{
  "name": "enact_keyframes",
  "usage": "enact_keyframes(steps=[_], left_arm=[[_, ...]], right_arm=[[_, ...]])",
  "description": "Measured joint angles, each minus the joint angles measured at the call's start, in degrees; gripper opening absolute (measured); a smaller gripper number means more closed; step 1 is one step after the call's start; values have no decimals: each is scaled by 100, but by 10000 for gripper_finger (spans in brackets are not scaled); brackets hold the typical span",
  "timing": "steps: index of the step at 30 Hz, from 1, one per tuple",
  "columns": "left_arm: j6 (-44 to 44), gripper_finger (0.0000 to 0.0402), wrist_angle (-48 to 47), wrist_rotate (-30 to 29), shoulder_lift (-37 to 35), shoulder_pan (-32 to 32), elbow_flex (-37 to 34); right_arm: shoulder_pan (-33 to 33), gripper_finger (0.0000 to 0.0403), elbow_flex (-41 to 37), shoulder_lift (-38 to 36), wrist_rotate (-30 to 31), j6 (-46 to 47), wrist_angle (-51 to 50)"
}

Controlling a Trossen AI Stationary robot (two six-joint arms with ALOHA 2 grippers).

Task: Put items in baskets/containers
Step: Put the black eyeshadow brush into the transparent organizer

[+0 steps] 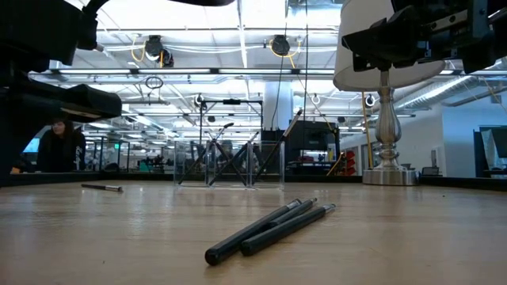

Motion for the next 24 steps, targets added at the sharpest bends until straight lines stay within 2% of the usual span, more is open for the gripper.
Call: enact_keyframes(steps=[5, 14, 24], left_arm=[[42, 106, 64, 18, 7, 0, -7], [133, 9, 241, 103, 11, -2, -16], [45, 5, 280, 45, 11, -2, -18]], right_arm=[[0, 0, 0, 0, 0, 0, -2], [0, 0, 0, 0, 0, 0, -1], [0, 0, 0, 0, -1, 0, -2]])
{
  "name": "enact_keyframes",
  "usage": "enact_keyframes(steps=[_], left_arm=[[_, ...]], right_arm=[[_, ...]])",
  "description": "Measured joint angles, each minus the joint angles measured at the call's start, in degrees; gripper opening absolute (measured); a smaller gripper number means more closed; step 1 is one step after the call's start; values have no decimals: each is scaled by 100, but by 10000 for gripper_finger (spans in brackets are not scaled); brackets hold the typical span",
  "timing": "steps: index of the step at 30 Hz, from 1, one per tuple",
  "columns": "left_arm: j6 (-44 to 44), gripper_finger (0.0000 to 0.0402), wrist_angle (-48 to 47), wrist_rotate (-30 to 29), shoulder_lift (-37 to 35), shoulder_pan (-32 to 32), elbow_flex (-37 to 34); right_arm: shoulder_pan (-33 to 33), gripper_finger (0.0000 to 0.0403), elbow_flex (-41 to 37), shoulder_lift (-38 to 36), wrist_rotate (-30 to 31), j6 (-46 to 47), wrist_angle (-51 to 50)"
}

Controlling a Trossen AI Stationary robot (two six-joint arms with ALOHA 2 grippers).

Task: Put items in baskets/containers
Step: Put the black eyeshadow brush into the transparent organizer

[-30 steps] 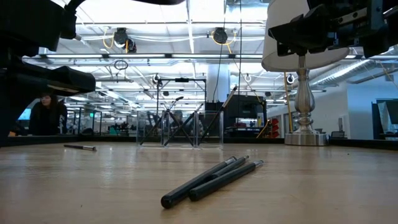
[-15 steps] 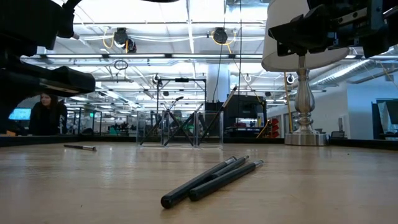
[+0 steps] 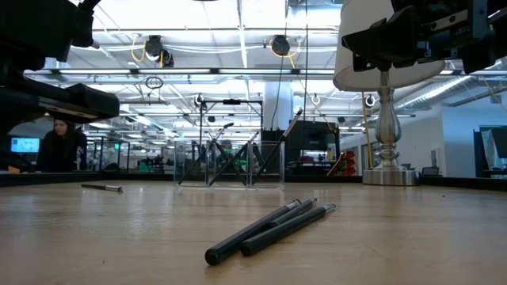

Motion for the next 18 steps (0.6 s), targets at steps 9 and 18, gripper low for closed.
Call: enact_keyframes(steps=[9, 18], left_arm=[[-524, 2, 39, -145, -38, -9, -6], [-415, 1, 109, -1080, -10, 11, 575]], right_arm=[[0, 0, 0, 0, 0, 0, 0], [0, 0, 0, -2, -1, 0, 0]])
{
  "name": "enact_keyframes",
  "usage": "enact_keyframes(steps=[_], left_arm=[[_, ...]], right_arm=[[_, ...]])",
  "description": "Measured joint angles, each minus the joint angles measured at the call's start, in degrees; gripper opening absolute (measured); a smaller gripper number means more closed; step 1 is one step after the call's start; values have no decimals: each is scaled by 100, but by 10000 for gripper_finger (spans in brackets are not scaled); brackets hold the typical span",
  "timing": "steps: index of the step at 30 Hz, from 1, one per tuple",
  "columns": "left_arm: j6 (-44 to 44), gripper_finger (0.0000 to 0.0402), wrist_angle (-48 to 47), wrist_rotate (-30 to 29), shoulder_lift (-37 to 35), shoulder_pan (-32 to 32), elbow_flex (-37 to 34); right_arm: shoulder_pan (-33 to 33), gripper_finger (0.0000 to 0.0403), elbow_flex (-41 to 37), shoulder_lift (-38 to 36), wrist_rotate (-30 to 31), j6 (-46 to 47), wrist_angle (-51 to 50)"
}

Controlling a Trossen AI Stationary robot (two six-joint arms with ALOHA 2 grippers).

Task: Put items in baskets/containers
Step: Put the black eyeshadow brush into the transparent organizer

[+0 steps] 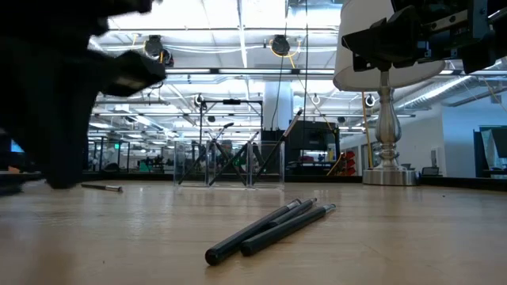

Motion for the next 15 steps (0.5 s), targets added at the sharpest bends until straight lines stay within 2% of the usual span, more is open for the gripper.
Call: enact_keyframes(steps=[6, 12, 15], left_arm=[[262, 0, -149, -236, 0, 23, 347], [392, 0, -334, -1078, -10, 83, 643], [392, 0, -340, -1723, -33, 216, 729]], right_arm=[[0, 0, 0, 1, 0, 0, -2], [1, 0, 0, 2, 0, 2, 1], [2, 0, 0, 2, 2, 0, 17]])
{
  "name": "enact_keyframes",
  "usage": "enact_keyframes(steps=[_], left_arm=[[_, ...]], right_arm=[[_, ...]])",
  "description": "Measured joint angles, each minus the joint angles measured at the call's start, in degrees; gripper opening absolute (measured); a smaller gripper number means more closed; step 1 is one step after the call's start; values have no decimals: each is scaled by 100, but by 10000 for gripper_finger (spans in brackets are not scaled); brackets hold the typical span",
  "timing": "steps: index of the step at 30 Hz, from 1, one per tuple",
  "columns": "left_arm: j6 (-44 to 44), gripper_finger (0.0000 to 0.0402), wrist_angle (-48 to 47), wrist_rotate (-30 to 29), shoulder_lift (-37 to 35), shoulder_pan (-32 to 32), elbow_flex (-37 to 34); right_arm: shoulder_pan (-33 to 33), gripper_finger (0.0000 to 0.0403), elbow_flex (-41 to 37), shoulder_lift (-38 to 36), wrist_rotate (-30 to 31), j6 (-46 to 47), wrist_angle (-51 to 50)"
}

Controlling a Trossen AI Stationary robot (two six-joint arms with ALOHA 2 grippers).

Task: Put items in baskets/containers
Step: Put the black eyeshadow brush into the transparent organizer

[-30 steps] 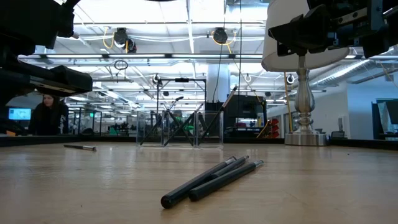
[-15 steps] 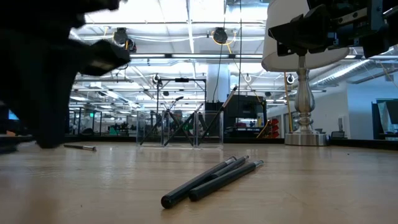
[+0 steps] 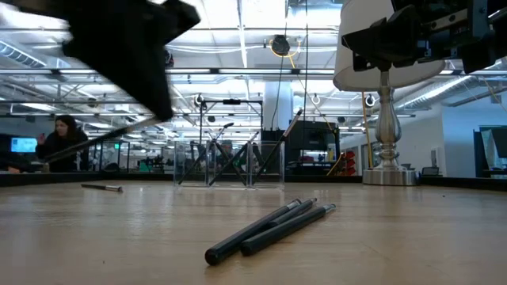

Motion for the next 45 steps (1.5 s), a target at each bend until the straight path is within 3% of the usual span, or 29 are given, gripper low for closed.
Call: enact_keyframes(steps=[11, 18, 23, 26, 34, 45], left_arm=[[129, 0, 446, -1766, -1264, 566, -33], [1174, 0, 1314, -1978, -2500, 878, -240], [1717, 0, 2487, -2295, -3315, 1236, -907], [1913, 0, 3554, -2217, -3673, 1571, -1601], [1787, 0, 6743, -1190, -4103, 2485, -3632], [1258, 0, 8329, -1040, -4110, 2968, -5019]], right_arm=[[0, 0, 0, 0, -1, 151, 67], [0, 0, 0, 0, -2, 151, 66], [0, 0, 0, -1, -2, 151, 66], [0, 0, 0, 0, -2, 151, 64], [0, 0, 0, 0, -17, 151, 59], [0, 0, 0, -1, -17, 151, 20]])
